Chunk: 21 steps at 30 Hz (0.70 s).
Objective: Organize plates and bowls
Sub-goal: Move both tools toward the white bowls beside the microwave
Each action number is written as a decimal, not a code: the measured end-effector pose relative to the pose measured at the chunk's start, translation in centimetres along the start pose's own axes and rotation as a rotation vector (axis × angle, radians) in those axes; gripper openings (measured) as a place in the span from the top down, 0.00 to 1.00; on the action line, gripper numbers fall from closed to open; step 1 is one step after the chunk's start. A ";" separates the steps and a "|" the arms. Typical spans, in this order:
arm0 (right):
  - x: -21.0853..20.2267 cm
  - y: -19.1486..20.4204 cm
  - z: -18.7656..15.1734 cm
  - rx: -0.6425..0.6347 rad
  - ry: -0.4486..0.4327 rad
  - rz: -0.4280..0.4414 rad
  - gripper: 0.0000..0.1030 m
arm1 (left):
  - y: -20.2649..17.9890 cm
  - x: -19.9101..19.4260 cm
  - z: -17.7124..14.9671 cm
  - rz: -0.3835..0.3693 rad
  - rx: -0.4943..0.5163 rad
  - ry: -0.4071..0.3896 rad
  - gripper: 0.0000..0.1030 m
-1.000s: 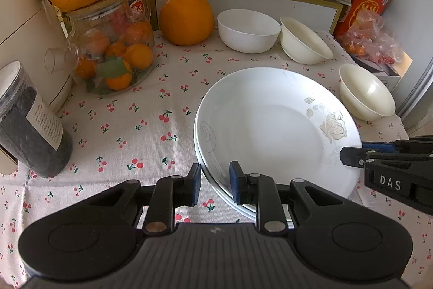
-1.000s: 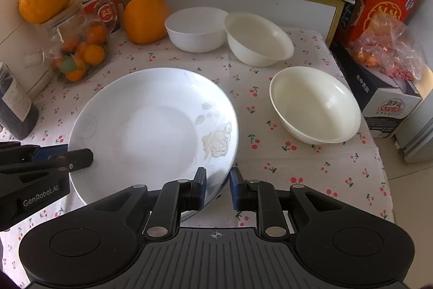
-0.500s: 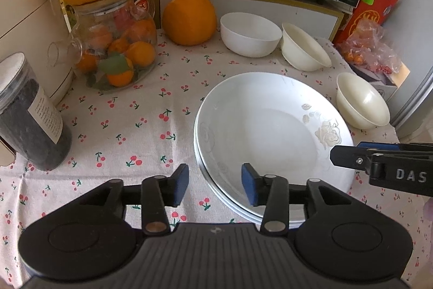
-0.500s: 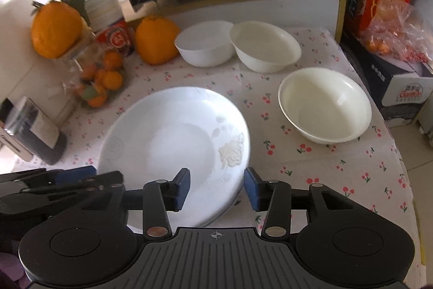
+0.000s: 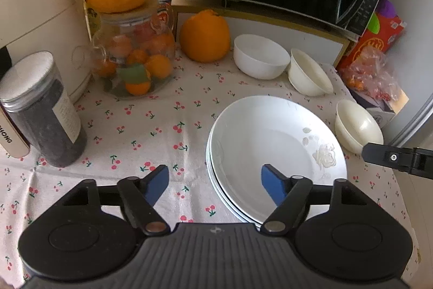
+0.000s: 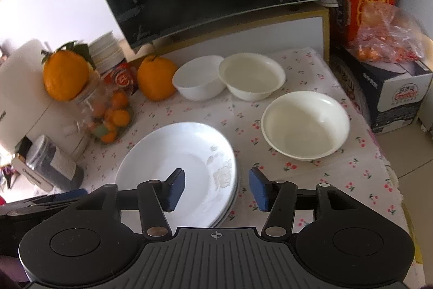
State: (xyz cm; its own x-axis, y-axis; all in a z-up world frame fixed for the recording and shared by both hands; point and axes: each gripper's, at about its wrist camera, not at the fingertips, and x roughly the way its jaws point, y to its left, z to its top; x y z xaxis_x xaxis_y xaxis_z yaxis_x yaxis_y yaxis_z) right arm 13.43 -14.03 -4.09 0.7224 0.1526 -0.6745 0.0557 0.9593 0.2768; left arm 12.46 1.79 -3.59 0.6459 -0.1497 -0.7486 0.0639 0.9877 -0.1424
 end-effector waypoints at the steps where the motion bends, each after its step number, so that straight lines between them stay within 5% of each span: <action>1: -0.2 -0.2 0.0 0.004 -0.006 0.001 0.45 | 0.0 -0.1 0.1 0.003 -0.004 -0.005 0.23; 11: -1.5 -0.2 0.3 -0.024 -0.075 0.000 0.21 | -0.4 -0.7 0.6 0.058 -0.058 -0.058 0.05; 21: -0.4 1.8 3.2 -0.100 -0.087 0.015 0.17 | -1.3 0.6 3.1 0.141 -0.081 -0.073 0.01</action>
State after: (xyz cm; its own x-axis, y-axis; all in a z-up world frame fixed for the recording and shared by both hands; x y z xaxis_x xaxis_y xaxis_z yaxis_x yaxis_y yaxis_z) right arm 15.41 -13.12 -1.10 0.7801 0.1498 -0.6074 -0.0215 0.9768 0.2133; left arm 15.13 0.60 -1.85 0.6974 -0.0031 -0.7166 -0.0914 0.9914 -0.0932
